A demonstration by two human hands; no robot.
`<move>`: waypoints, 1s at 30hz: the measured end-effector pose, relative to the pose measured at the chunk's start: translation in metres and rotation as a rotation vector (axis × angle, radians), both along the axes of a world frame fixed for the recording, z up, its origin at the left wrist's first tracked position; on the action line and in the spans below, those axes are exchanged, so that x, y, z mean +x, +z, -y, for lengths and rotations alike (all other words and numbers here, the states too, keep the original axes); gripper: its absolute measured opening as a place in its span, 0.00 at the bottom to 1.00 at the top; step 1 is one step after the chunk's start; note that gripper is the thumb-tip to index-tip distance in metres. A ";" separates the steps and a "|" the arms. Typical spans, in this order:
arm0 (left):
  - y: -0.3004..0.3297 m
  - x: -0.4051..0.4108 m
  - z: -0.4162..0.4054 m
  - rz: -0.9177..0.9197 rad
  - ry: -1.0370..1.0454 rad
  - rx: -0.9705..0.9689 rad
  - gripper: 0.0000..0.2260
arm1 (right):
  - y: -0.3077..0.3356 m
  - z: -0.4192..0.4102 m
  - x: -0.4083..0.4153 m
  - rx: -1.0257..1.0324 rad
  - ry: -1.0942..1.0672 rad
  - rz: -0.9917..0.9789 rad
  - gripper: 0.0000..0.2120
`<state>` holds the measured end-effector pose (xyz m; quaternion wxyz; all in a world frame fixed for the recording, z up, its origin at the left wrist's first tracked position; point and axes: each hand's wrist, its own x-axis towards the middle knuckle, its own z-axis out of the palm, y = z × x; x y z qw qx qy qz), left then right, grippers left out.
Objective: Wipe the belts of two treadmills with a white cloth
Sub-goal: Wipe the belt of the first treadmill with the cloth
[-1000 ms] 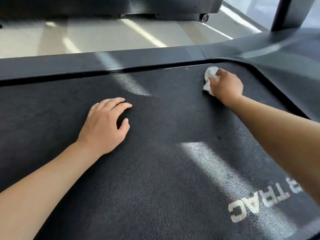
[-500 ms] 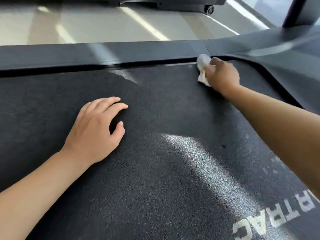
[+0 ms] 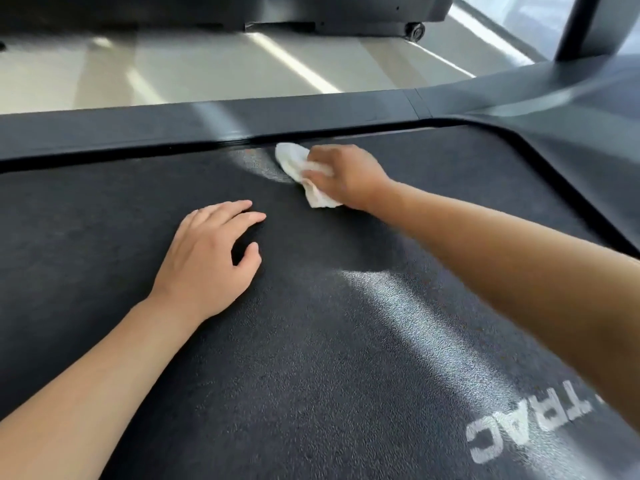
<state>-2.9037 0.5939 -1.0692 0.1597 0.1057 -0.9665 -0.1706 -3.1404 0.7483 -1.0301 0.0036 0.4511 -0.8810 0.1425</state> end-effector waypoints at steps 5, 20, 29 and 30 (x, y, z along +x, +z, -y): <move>0.000 -0.005 0.001 -0.004 0.011 0.015 0.24 | 0.003 -0.150 -0.063 0.094 -0.694 -0.142 0.19; 0.003 0.059 -0.019 0.115 -0.073 0.011 0.26 | -0.008 -0.086 0.192 -0.091 0.092 0.036 0.12; 0.007 0.102 -0.051 0.160 -0.186 -0.024 0.27 | 0.010 -0.226 0.068 0.048 -0.807 -0.079 0.14; 0.007 0.100 -0.051 0.155 -0.187 -0.024 0.27 | 0.009 -0.214 0.086 0.043 -0.758 -0.079 0.13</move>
